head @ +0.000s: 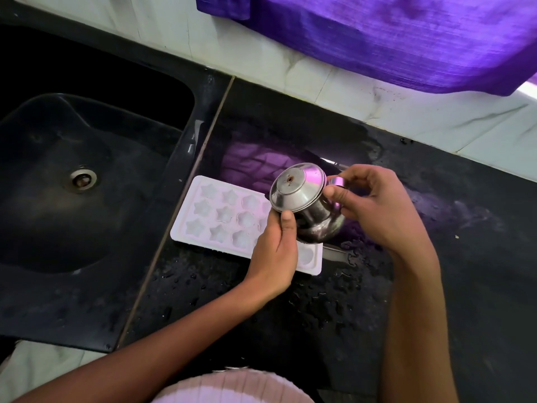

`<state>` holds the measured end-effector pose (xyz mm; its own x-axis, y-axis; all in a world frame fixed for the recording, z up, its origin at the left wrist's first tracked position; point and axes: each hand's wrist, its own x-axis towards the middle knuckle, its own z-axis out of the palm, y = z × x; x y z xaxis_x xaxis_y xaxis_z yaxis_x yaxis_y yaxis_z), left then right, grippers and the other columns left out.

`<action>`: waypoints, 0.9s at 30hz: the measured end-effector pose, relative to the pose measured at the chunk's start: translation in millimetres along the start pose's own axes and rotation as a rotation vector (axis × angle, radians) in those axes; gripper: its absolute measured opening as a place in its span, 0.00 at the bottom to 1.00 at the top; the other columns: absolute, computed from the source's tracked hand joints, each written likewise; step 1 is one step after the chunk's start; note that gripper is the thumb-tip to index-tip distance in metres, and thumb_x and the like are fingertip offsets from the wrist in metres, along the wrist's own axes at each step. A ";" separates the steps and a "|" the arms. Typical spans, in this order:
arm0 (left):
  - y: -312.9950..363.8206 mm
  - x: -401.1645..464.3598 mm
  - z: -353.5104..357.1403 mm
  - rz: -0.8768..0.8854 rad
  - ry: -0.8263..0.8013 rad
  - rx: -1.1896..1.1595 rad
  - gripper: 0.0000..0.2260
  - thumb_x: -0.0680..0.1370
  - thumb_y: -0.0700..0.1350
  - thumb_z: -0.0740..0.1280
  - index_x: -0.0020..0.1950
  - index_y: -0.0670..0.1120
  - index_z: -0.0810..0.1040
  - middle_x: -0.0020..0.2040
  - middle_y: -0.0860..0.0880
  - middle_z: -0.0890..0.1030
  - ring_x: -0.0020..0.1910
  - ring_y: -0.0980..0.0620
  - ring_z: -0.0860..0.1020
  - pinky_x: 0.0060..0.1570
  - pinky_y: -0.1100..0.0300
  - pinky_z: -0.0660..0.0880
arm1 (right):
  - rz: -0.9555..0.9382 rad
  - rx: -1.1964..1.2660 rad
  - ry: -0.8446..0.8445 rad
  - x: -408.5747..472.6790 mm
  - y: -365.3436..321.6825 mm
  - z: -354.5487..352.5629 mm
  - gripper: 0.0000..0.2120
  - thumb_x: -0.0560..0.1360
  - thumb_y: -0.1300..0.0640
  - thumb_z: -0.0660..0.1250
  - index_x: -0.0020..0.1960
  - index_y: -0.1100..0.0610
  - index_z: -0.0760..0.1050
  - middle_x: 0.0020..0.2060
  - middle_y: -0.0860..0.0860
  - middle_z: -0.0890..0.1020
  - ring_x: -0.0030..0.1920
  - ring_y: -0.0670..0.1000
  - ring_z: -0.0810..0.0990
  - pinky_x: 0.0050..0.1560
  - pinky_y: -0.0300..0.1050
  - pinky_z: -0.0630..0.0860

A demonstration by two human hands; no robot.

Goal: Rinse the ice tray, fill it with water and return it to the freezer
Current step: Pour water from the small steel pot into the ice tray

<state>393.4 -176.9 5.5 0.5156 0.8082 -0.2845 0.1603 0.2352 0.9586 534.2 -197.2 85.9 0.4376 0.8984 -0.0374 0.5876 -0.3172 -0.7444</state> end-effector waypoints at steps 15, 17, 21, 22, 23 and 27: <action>3.2 9.2 -4.4 -0.079 -0.018 -0.009 0.20 0.82 0.55 0.45 0.66 0.50 0.68 0.43 0.64 0.71 0.40 0.74 0.68 0.39 0.80 0.63 | 0.015 -0.035 -0.025 11.4 -2.8 3.4 0.05 0.72 0.50 0.71 0.43 0.51 0.80 0.37 0.52 0.83 0.42 0.58 0.81 0.46 0.62 0.79; 5.0 9.2 -4.3 -0.080 -0.023 -0.017 0.19 0.82 0.55 0.45 0.67 0.51 0.67 0.44 0.66 0.71 0.41 0.76 0.68 0.39 0.82 0.63 | 0.012 -0.038 -0.017 11.3 -2.7 3.1 0.05 0.72 0.50 0.71 0.43 0.51 0.80 0.37 0.51 0.83 0.42 0.57 0.81 0.46 0.62 0.79; 7.7 9.5 -4.5 -0.069 -0.026 -0.024 0.20 0.82 0.55 0.45 0.68 0.51 0.67 0.45 0.66 0.70 0.43 0.74 0.67 0.42 0.79 0.61 | 0.000 -0.044 -0.007 11.2 -3.3 2.7 0.04 0.73 0.51 0.71 0.43 0.51 0.80 0.37 0.52 0.82 0.42 0.58 0.81 0.46 0.62 0.78; 8.2 9.4 -4.8 -0.068 -0.026 -0.023 0.20 0.82 0.55 0.45 0.68 0.51 0.67 0.45 0.66 0.70 0.43 0.74 0.67 0.42 0.78 0.61 | -0.003 -0.043 -0.006 11.1 -3.7 2.7 0.04 0.73 0.51 0.70 0.43 0.51 0.80 0.37 0.52 0.82 0.42 0.58 0.81 0.46 0.62 0.78; 8.7 9.3 -5.0 -0.067 -0.025 -0.021 0.20 0.82 0.55 0.45 0.68 0.51 0.67 0.45 0.67 0.70 0.43 0.74 0.67 0.42 0.78 0.61 | -0.006 -0.041 -0.005 10.9 -4.3 2.5 0.04 0.73 0.51 0.70 0.43 0.51 0.80 0.37 0.52 0.82 0.42 0.58 0.80 0.46 0.62 0.78; 10.1 7.9 -5.5 -0.051 -0.021 -0.024 0.20 0.82 0.55 0.45 0.68 0.51 0.66 0.46 0.67 0.70 0.44 0.74 0.67 0.44 0.74 0.63 | -0.019 -0.040 0.006 8.6 -6.5 2.7 0.03 0.75 0.53 0.69 0.44 0.52 0.80 0.36 0.50 0.82 0.41 0.56 0.81 0.46 0.62 0.78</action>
<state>394.5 -165.2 13.0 0.5252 0.7830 -0.3331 0.1665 0.2893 0.9426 532.3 -186.6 88.6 0.4303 0.9025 -0.0191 0.6226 -0.3120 -0.7177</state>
